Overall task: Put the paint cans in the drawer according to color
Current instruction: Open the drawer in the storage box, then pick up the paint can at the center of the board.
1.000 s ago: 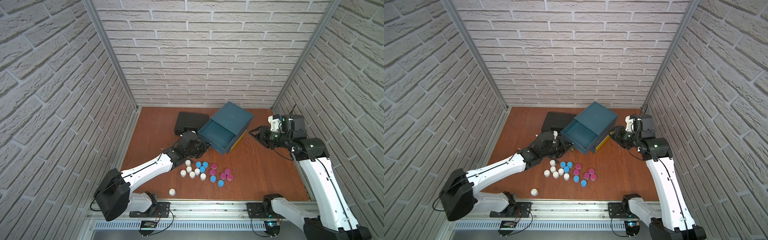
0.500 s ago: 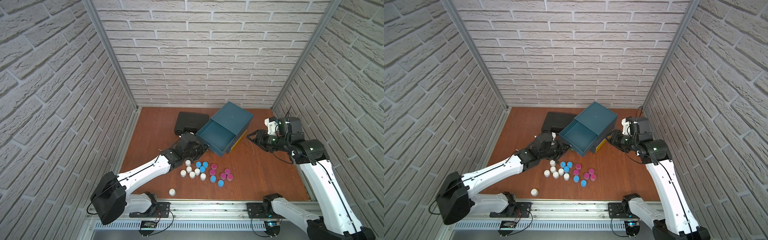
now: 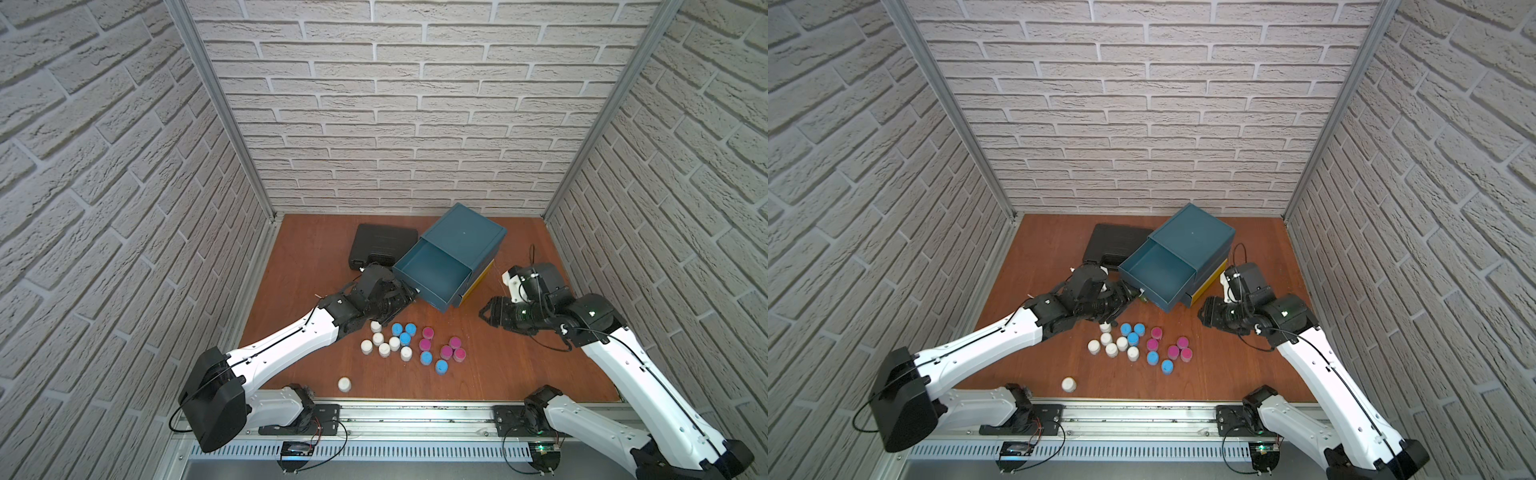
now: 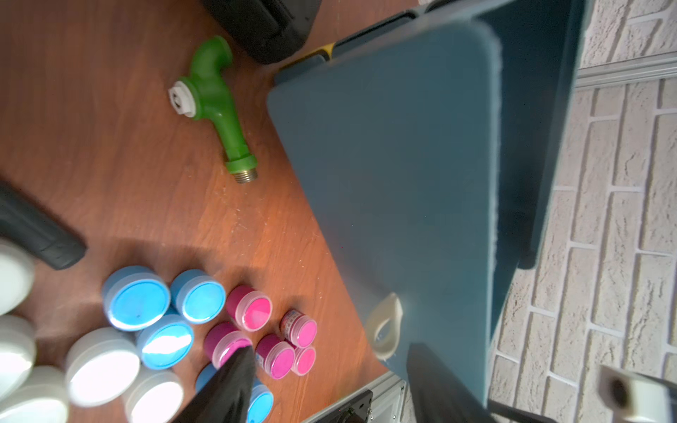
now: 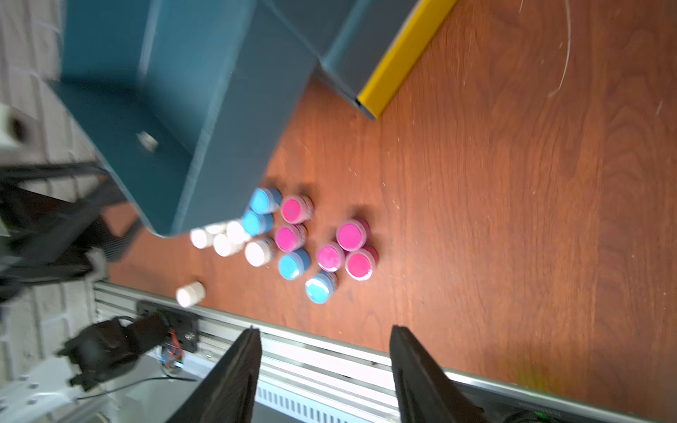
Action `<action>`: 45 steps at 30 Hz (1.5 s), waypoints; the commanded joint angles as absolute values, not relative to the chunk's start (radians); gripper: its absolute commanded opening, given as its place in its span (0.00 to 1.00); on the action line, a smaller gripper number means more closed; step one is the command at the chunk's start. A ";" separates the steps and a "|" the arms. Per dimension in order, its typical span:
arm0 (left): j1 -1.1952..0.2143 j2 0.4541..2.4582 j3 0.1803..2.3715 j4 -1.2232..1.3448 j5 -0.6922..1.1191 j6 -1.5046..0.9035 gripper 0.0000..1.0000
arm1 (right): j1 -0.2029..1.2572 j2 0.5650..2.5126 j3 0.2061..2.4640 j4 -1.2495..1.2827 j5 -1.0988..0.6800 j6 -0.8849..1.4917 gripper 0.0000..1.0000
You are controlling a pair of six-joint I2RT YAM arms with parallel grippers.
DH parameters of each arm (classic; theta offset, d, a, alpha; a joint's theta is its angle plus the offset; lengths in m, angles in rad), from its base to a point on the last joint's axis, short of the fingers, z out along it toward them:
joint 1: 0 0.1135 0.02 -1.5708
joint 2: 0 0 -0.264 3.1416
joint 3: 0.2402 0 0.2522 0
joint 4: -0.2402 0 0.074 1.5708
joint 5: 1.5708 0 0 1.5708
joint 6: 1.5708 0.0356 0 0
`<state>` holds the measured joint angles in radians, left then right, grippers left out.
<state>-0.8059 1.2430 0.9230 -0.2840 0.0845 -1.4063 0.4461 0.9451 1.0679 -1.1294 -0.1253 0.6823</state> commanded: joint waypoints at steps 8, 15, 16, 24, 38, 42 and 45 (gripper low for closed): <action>-0.803 1.056 1.007 -0.692 -0.123 -1.235 0.70 | 0.657 1.033 0.776 -0.782 -0.002 0.862 0.64; -0.802 1.017 1.002 -0.733 -0.138 -1.199 0.69 | 0.666 1.175 0.728 -0.626 0.066 0.910 0.66; -0.803 1.016 1.002 -0.735 -0.137 -1.198 0.69 | 0.667 1.198 0.731 -0.620 0.066 0.912 0.66; -0.791 0.983 0.988 -0.732 -0.130 -1.190 0.69 | 0.680 1.322 0.733 -0.567 0.092 0.923 0.61; -0.759 0.985 0.997 -0.718 -0.100 -1.178 0.68 | 0.680 1.383 0.733 -0.612 0.105 0.934 0.47; -0.755 0.986 0.998 -0.716 -0.097 -1.177 0.68 | 0.680 1.352 0.733 -0.676 0.137 0.945 0.41; -0.754 0.991 0.994 -0.707 -0.094 -1.178 0.68 | 0.679 1.339 0.734 -0.705 0.154 0.942 0.34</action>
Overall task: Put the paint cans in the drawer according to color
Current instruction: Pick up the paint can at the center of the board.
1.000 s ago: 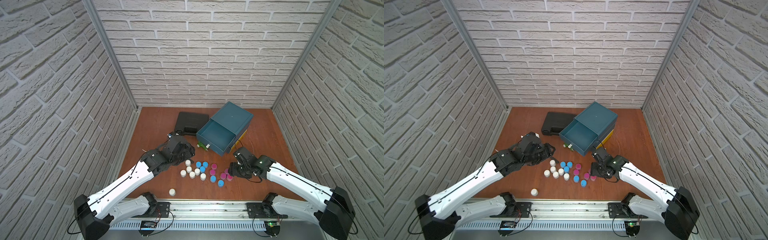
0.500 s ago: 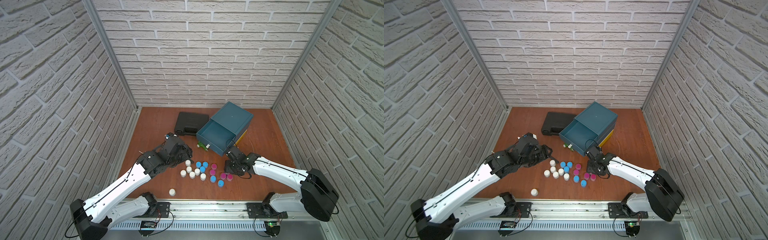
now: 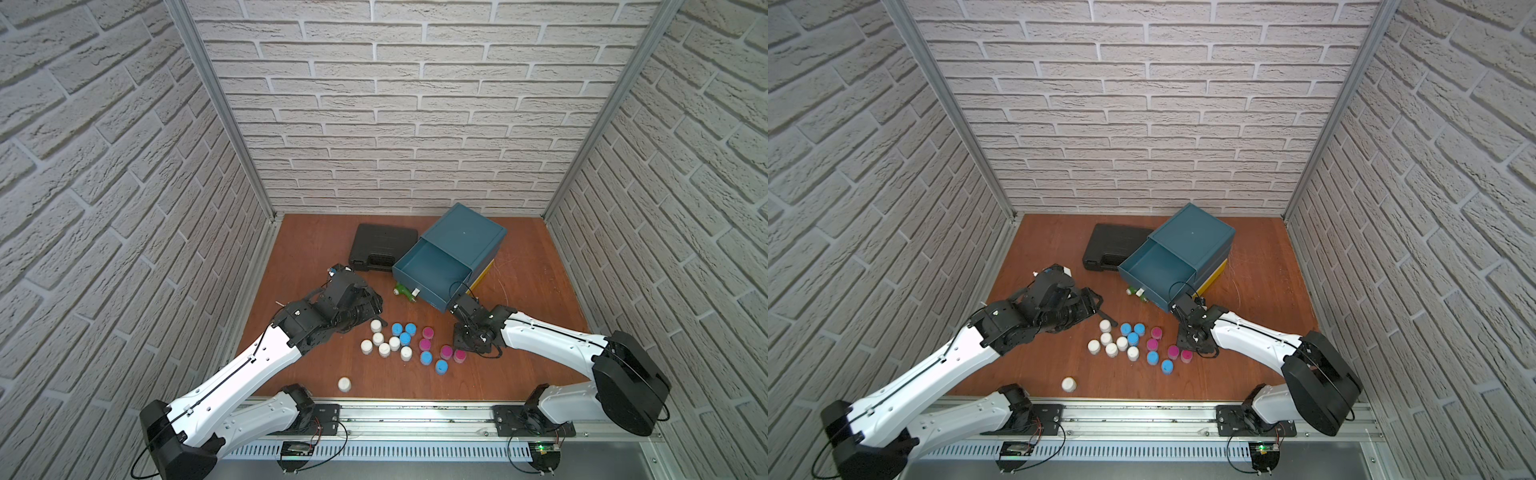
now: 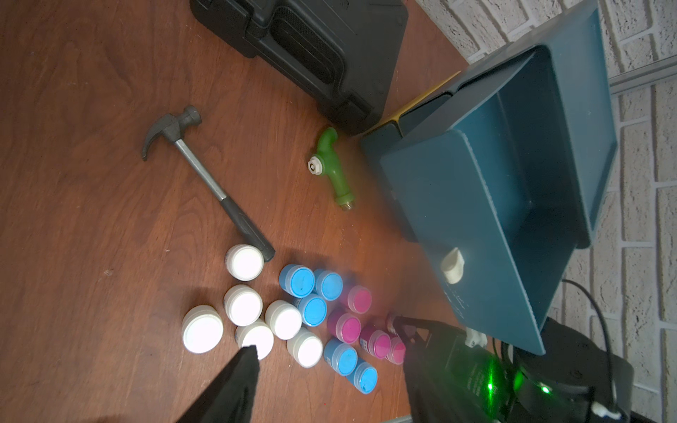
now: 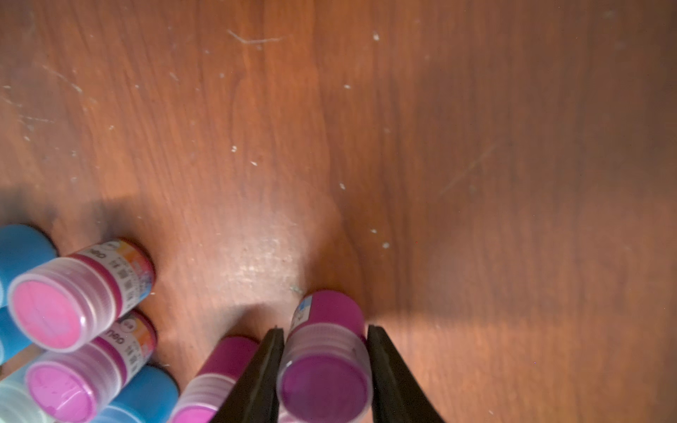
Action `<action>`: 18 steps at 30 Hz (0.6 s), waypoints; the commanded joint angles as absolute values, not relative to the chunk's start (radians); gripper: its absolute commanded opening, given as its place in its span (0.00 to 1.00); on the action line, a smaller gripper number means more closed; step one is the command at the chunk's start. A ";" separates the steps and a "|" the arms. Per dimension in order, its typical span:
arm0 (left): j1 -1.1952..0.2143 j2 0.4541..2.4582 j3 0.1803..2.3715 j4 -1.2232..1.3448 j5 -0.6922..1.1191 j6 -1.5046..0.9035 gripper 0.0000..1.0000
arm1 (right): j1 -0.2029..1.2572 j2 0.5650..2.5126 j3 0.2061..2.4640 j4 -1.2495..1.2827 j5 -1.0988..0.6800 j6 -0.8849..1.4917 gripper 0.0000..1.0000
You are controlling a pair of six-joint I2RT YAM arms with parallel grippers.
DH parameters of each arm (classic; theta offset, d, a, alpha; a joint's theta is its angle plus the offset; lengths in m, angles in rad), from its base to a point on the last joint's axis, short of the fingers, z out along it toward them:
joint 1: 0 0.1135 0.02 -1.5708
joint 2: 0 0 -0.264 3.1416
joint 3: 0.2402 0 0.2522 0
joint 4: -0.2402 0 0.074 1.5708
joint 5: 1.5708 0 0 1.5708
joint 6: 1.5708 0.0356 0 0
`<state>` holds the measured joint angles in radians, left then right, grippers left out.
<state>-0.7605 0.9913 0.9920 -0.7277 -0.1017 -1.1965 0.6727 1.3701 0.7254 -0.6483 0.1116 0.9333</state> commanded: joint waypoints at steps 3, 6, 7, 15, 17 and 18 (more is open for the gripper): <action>-0.753 0.997 0.994 -0.700 -0.091 -1.177 0.68 | 0.677 1.344 0.738 -0.723 0.164 0.942 0.25; -0.754 1.002 0.995 -0.699 -0.087 -1.172 0.68 | 0.676 1.328 0.757 -0.771 0.187 0.941 0.12; -0.755 1.005 0.996 -0.699 -0.087 -1.170 0.68 | 0.676 1.314 0.767 -0.799 0.197 0.941 0.09; -0.750 0.994 0.983 -0.703 -0.097 -1.158 0.67 | 0.677 1.063 1.152 -1.174 0.370 0.873 0.02; -0.748 0.988 0.977 -0.706 -0.104 -1.152 0.67 | 0.677 1.098 1.346 -1.224 0.377 0.785 0.02; -0.746 0.986 0.976 -0.708 -0.107 -1.148 0.66 | 0.677 1.138 1.422 -1.243 0.365 0.746 0.02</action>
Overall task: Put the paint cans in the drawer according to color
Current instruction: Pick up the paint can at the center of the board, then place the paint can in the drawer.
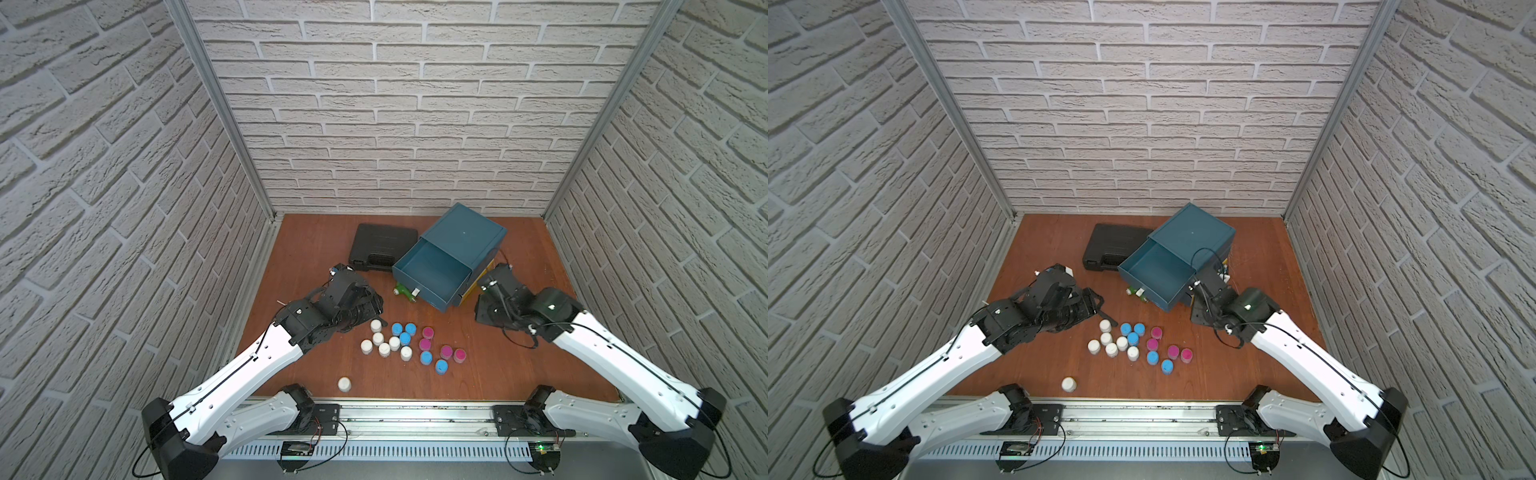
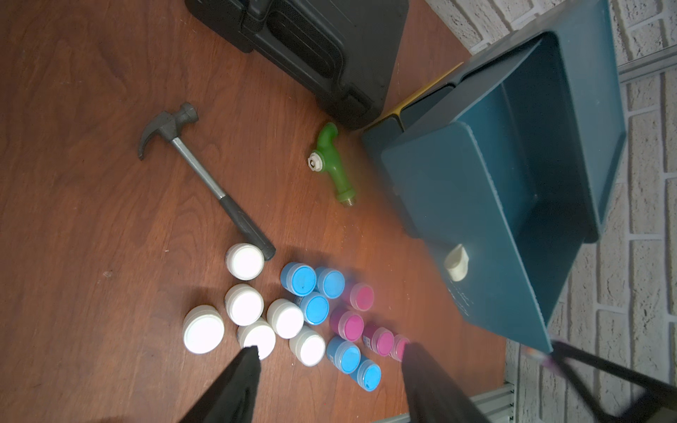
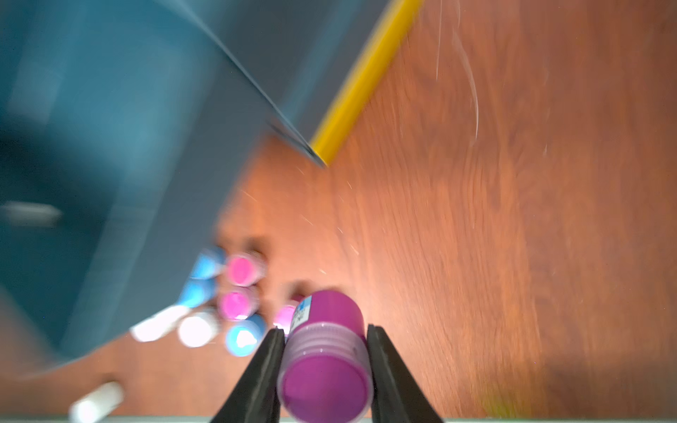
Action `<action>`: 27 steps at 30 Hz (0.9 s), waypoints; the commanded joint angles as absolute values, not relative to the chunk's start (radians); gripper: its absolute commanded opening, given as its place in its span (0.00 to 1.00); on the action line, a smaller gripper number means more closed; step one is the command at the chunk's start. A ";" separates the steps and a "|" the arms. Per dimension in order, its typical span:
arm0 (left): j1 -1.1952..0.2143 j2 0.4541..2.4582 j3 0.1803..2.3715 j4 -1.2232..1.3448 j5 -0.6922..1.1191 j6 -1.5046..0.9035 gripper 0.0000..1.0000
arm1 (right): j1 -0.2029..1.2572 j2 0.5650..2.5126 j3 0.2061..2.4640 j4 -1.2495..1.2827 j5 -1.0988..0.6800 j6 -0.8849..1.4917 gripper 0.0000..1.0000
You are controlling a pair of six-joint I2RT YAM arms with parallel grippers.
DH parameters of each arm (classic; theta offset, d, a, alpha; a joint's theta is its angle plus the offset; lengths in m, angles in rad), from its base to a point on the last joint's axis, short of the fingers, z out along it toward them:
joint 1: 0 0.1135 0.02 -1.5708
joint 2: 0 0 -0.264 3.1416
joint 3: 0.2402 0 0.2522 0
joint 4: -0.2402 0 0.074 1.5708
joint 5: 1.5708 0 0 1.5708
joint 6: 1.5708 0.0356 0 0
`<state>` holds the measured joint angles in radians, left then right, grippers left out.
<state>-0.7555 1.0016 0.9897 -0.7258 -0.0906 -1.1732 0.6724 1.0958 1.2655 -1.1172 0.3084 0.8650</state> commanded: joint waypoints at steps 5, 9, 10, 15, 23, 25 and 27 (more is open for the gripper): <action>-0.739 0.984 0.980 -0.716 -0.115 -1.122 0.66 | 0.678 1.453 1.854 -1.303 0.202 0.592 0.02; -0.740 0.982 0.985 -0.721 -0.115 -1.111 0.65 | 0.678 1.684 2.122 -1.336 0.106 0.547 0.02; -0.739 0.982 0.987 -0.726 -0.117 -1.111 0.66 | 0.678 1.741 2.194 -1.352 0.091 0.539 0.02; -0.744 0.974 0.991 -0.750 -0.124 -1.111 0.65 | 0.678 1.946 2.389 -1.389 0.044 0.523 0.02; -0.749 0.962 0.992 -0.756 -0.126 -1.112 0.65 | 0.678 2.055 2.382 -1.375 0.015 0.535 0.02; -0.749 0.964 0.992 -0.753 -0.124 -1.112 0.65 | 0.678 2.064 2.360 -1.359 0.009 0.528 0.02; -0.750 0.972 0.996 -0.748 -0.121 -1.113 0.65 | 0.679 2.082 2.356 -1.361 0.006 0.523 0.02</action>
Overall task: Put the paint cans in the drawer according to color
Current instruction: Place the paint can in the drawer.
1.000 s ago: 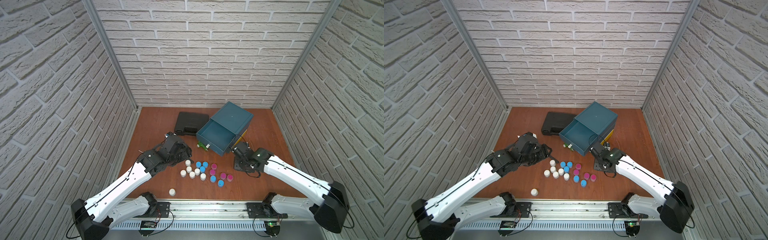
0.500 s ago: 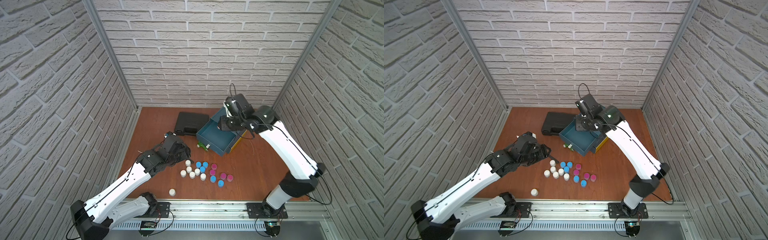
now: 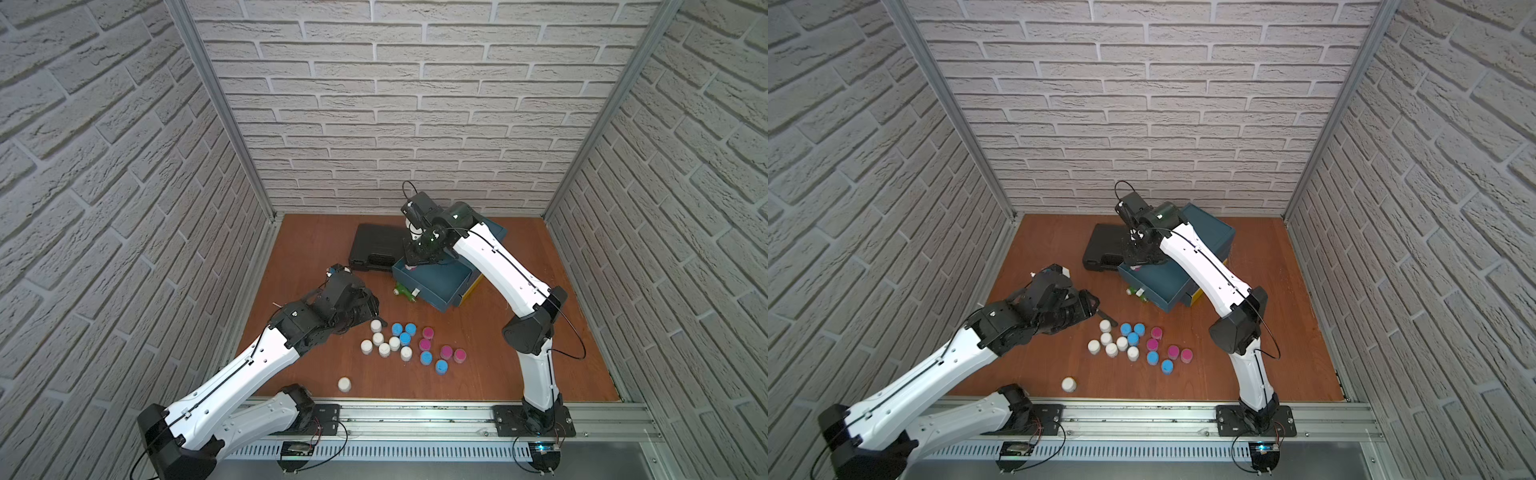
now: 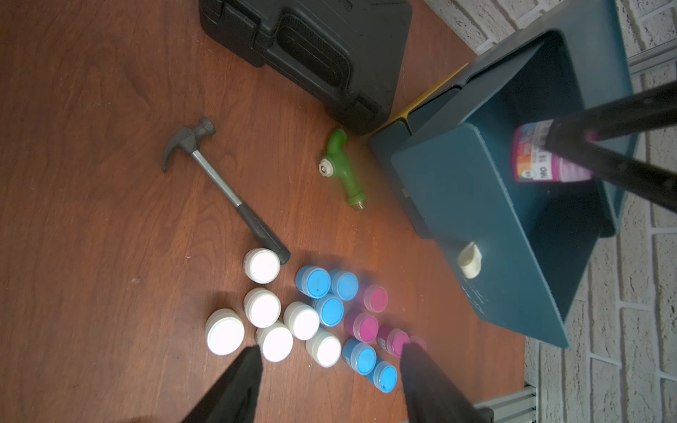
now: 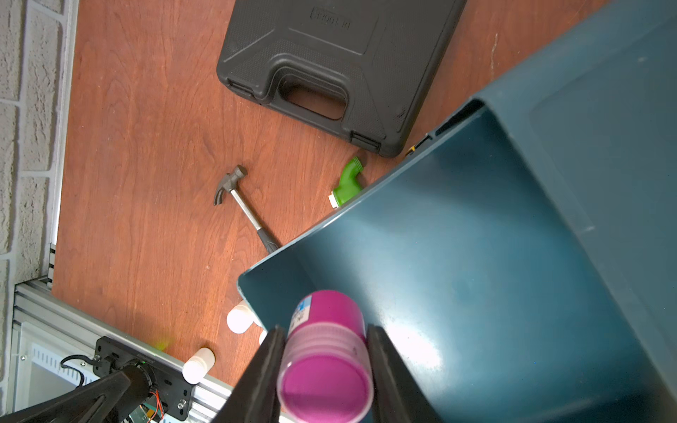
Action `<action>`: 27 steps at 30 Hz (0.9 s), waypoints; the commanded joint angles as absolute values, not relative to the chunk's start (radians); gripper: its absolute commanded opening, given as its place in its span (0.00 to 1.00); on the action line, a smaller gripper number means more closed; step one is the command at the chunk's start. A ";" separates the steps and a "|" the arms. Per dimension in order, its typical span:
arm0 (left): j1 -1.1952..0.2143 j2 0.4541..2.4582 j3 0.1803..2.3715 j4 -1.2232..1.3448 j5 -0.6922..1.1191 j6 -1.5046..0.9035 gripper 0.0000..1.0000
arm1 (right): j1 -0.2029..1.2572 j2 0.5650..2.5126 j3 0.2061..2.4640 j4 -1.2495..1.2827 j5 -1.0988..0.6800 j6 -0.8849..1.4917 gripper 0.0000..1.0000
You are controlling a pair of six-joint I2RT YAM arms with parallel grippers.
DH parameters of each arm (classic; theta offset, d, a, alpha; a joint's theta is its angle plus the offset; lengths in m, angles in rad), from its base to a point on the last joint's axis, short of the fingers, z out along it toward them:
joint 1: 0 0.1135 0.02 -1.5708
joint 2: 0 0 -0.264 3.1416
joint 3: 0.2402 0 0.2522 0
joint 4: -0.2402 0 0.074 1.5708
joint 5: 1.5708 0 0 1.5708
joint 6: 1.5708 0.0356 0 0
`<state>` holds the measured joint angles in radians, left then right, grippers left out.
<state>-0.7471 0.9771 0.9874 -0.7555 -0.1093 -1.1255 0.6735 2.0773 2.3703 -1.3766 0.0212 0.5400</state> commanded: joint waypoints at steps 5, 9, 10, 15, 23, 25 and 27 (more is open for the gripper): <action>-0.757 0.986 1.007 -0.742 -0.124 -1.112 0.65 | 0.677 2.115 2.355 -1.363 0.002 0.518 0.02; -0.763 0.987 1.011 -0.741 -0.130 -1.111 0.65 | 0.675 2.126 2.349 -1.348 0.008 0.508 0.02; -0.764 0.985 1.011 -0.741 -0.131 -1.111 0.65 | 0.674 2.129 2.349 -1.347 0.008 0.507 0.02; -0.770 0.980 1.011 -0.744 -0.136 -1.115 0.65 | 0.667 2.151 2.346 -1.350 0.003 0.502 0.03; -0.773 0.983 1.019 -0.744 -0.142 -1.113 0.65 | 0.658 2.172 2.345 -1.335 -0.007 0.491 0.22; -0.775 0.983 1.019 -0.742 -0.143 -1.113 0.65 | 0.654 2.177 2.345 -1.336 -0.015 0.491 0.29; -0.775 0.982 1.020 -0.742 -0.143 -1.112 0.65 | 0.650 2.179 2.345 -1.337 -0.018 0.491 0.35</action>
